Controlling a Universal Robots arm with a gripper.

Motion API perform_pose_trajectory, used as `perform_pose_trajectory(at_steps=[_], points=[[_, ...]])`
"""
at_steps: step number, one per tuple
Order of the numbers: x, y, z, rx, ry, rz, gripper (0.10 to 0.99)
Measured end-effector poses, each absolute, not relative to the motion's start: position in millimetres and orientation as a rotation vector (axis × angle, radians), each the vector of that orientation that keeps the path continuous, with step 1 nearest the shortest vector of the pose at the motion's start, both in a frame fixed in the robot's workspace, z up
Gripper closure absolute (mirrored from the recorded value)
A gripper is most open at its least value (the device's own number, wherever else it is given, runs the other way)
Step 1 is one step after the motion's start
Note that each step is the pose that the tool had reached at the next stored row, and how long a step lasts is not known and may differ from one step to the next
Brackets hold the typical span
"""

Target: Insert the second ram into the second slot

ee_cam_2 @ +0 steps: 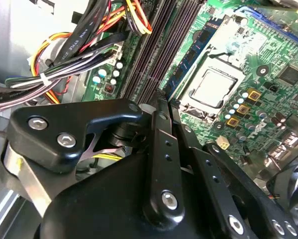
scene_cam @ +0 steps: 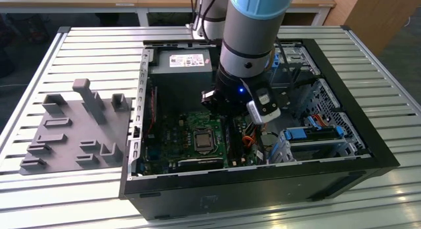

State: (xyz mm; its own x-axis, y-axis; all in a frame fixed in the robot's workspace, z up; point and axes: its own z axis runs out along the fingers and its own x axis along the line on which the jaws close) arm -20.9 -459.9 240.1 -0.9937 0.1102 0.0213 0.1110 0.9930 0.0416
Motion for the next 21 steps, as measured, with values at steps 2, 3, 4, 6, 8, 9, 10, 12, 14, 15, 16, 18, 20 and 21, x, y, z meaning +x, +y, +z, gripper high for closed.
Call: perform_pose_trajectory(at_steps=[2, 3, 4, 6, 8, 9, 10, 12, 14, 15, 16, 18, 20, 21], points=[[-20.9, -460.0, 239.5, -0.180, -3.117, -0.066, 0.949], [-20.9, -460.0, 239.8, -0.180, -3.117, -0.066, 0.949], [-21.0, -460.0, 240.8, -0.180, -3.117, -0.067, 0.949], [-21.0, -460.0, 244.0, -0.180, -3.117, -0.067, 0.949], [-20.9, -459.9, 244.4, -0.180, -3.117, -0.068, 0.949], [-21.0, -459.9, 244.4, -0.180, -3.117, -0.068, 0.949], [-20.9, -459.9, 244.4, -0.180, -3.117, -0.068, 0.949], [-20.9, -460.0, 244.5, -0.176, -3.117, -0.068, 0.949], [-21.0, -460.0, 243.8, -0.124, -3.119, -0.067, 0.949], [-21.0, -460.0, 243.5, -0.096, -3.119, -0.067, 0.949], [-21.0, -460.0, 243.2, -0.068, -3.120, -0.067, 0.949], [-20.7, -460.0, 242.2, -0.036, -3.120, -0.066, 0.949], [-20.3, -460.4, 241.7, -0.035, -3.119, -0.066, 0.949], [-20.0, -461.0, 241.5, -0.036, -3.119, -0.066, 0.949]])
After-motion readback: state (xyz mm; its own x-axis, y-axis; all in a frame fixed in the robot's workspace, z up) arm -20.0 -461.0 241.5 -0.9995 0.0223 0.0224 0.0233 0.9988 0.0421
